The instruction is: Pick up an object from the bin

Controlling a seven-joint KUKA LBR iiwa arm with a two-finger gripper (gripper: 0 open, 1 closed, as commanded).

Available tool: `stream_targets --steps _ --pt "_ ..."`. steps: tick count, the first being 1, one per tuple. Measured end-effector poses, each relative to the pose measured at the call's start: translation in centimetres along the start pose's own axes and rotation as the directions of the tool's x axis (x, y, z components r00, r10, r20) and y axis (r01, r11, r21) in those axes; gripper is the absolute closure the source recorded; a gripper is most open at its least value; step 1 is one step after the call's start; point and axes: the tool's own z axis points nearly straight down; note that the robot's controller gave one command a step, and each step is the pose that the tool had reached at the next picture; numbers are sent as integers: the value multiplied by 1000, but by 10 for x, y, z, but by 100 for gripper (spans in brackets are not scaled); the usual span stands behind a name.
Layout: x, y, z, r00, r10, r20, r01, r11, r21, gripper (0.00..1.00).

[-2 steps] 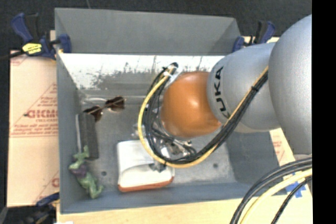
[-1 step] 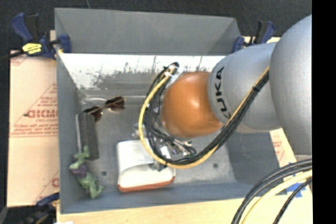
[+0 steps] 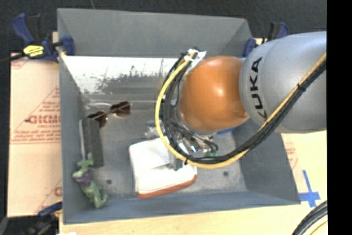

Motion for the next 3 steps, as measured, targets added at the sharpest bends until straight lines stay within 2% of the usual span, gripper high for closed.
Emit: stream_targets --steps 1,2,3 --pt "0 -3 -23 1000 6 -16 -6 1000 -5 100" --pt "-12 -8 -24 998 64 13 -64 998 2 100" --pt "-5 -14 8 995 101 -9 -101 995 -3 100"
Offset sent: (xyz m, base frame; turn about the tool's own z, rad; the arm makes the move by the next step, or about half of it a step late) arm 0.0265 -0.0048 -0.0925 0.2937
